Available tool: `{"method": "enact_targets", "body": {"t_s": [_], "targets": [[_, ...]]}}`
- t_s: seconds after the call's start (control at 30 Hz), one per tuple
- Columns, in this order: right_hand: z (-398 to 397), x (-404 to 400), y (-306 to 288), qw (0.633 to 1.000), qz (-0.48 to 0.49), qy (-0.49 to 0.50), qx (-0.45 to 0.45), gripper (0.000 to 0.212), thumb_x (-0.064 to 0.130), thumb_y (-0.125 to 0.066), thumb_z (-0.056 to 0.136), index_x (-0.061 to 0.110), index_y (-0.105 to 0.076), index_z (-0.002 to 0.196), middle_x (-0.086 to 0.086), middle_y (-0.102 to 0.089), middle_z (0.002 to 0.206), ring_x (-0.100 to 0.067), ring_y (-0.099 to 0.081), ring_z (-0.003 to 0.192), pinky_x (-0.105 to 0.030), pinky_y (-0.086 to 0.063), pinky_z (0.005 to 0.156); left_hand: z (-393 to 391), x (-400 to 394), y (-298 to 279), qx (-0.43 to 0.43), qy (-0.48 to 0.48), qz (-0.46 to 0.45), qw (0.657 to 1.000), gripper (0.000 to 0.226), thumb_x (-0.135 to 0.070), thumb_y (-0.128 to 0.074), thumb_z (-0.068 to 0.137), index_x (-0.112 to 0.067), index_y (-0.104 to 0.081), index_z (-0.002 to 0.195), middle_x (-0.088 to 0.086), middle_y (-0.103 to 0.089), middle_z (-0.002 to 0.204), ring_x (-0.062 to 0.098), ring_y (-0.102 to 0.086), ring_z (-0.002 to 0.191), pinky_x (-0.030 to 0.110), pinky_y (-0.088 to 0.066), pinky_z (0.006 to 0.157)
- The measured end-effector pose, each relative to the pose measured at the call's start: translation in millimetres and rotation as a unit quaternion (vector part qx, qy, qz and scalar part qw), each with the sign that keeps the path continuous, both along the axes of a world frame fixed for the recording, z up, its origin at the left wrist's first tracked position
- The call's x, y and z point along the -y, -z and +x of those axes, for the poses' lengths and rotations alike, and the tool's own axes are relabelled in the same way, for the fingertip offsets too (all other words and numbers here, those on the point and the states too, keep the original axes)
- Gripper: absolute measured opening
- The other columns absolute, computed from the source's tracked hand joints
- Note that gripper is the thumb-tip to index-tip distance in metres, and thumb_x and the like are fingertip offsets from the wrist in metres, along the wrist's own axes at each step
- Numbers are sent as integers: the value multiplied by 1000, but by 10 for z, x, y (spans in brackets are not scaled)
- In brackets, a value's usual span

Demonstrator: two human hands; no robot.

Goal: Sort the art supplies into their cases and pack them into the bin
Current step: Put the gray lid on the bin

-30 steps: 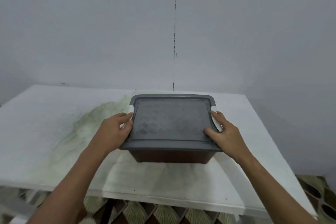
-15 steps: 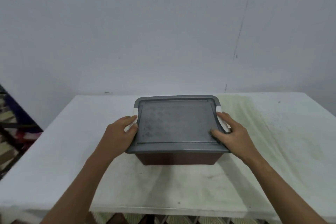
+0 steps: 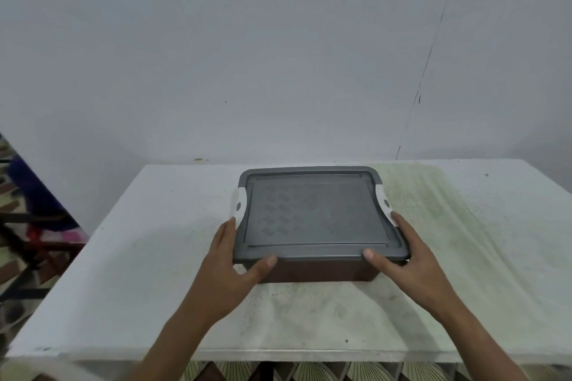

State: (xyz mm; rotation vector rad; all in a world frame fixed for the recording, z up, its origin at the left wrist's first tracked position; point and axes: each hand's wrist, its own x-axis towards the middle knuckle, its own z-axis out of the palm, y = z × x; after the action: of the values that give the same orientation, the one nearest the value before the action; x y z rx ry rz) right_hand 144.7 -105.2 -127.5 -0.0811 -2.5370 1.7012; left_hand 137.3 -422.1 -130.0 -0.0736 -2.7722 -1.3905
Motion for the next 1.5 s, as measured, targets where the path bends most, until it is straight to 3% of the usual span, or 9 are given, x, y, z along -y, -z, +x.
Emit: {"method": "enact_targets", "body": {"t_s": [0.2, 0.37, 0.57, 0.8, 0.97, 1.1, 1.23, 1.37, 1.5], "targets": [[-376, -23, -64, 999, 37, -7, 3, 100, 52, -79, 61, 32, -29, 146, 16, -43, 132, -5, -49, 114, -19, -42, 92, -360, -62, -22, -11, -7, 8, 1000, 114, -75, -62, 64, -26, -8, 152, -8, -18, 155, 15, -32, 137, 40, -40, 108], [-1013, 34, -144, 998, 65, -22, -4, 98, 54, -76, 67, 28, -27, 147, 10, -43, 134, -8, -47, 113, -23, -43, 95, -959, -118, -168, -46, -3, -13, 999, 81, -45, -69, 81, -19, -27, 145, -13, -35, 125, 4, -40, 110, 1, -36, 74], [-1641, 63, -151, 998, 62, -25, -10, 99, 55, -77, 66, 26, -27, 147, 3, -44, 139, -11, -48, 113, -28, -43, 98, -1638, 37, -138, -20, 10, -17, 1000, 74, -68, -67, 68, -27, -45, 125, -3, -54, 117, 12, -57, 104, 36, -54, 88], [-2064, 37, -129, 998, 60, -28, -15, 102, 53, -79, 66, 22, -26, 148, 1, -42, 142, -12, -47, 116, -30, -42, 101, -2058, -31, -183, -16, 17, -12, 1000, 66, -51, -72, 76, -21, -41, 126, -3, -49, 121, 15, -53, 106, 26, -44, 84], [-2212, 12, -101, 997, 71, -42, -11, 108, 56, -80, 60, 22, -26, 148, 3, -42, 140, -14, -49, 118, -31, -44, 102, -2231, 55, -114, 7, 23, -4, 1000, 84, -69, -72, 62, -23, -40, 125, 1, -53, 122, 16, -58, 106, 36, -54, 89], [-2282, -13, -69, 997, 68, -46, -11, 111, 55, -82, 58, 24, -26, 148, 4, -42, 140, -13, -49, 120, -34, -44, 104, -2285, 49, -92, 3, 40, 13, 999, 77, -45, -76, 75, -19, -34, 133, -1, -47, 127, 15, -54, 109, 18, -49, 82], [-2302, -7, -63, 996, 79, -43, -10, 113, 56, -83, 56, 24, -26, 149, 5, -40, 142, -13, -46, 123, -36, -42, 106, -2312, 61, -84, 0, 41, 21, 999, 98, -50, -76, 73, -15, -20, 147, -2, -38, 136, 15, -47, 117, 30, -45, 98], [-2179, 63, -67, 996, 92, 3, -13, 111, 59, -81, 57, 18, -29, 146, 1, -43, 138, -16, -47, 121, -33, -43, 104, -2161, -28, -155, 2, 1, 15, 1000, 88, -50, -76, 72, -14, -31, 139, -6, -45, 126, 13, -50, 108, 27, -45, 92], [-1757, 330, -36, 988, 86, 107, -75, 85, 48, -71, 78, 19, -29, 146, -9, -36, 146, -25, -35, 133, -37, -31, 110, -1761, -150, -151, -10, -114, 11, 993, 106, -68, -66, 72, -15, -16, 149, 12, -29, 149, 30, -34, 136, 44, -35, 109]]}}
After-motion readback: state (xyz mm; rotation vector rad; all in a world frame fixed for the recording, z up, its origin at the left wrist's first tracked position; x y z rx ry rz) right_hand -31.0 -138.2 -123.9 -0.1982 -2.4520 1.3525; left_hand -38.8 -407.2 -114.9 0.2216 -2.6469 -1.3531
